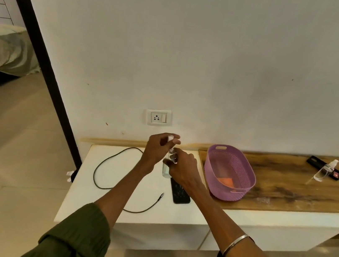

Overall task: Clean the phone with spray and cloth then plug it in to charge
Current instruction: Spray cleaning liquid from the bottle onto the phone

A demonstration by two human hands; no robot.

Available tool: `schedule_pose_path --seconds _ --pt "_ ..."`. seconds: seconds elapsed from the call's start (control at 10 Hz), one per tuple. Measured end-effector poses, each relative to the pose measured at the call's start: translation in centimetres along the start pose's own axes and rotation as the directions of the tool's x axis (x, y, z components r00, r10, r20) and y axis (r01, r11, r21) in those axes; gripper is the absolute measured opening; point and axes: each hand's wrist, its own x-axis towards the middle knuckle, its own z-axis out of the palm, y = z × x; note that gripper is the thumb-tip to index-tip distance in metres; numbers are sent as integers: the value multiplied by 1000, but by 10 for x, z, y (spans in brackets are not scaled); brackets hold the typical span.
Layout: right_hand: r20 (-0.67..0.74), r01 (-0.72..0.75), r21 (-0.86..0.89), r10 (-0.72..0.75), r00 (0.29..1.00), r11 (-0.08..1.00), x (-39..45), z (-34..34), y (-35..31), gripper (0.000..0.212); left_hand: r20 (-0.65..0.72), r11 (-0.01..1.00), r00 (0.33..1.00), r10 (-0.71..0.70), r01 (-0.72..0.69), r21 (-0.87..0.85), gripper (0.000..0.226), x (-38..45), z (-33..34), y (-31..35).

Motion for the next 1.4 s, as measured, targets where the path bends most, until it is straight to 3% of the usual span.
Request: schedule_pose_path --seconds 0.1,0.2,0.3,0.4,0.5,0.6,0.8,0.9,1.2,1.4 --pt "24 7 41 -8 1000 999 -2 -2 2 35 347 999 937 52 -48 -21 31 6 -12 1" --pt "39 4 20 -5 999 1000 -3 -2 4 37 271 998 961 64 -60 -25 26 6 -12 -1" --pt "-12 12 -16 -13 1000 1000 -5 8 9 35 -88 998 994 69 -68 6 13 -2 4 -4" --pt "-54 11 -15 -11 998 1000 -5 19 14 38 -264 992 965 5 -38 -118 11 -5 13 -7" --pt "-80 -10 43 14 997 999 -1 34 27 40 -294 967 955 -36 -41 -253 15 1 20 -4" --pt "-77 -28 92 35 996 995 6 43 41 39 -314 963 949 -34 -52 -263 16 8 15 -15" --pt "-8 -50 242 53 999 969 8 52 73 35 -373 1000 928 7 -3 12 9 2 -2 -63" --pt "-2 -66 389 73 997 919 7 51 89 38 -313 966 948 -60 134 220 8 -11 -11 -112" --pt "-27 -68 572 101 994 818 25 74 150 38 -224 857 944 -242 316 407 17 -9 -7 -238" --pt "-58 10 585 29 998 811 34 87 167 60 -228 819 962 -152 251 515 27 -12 4 -270"
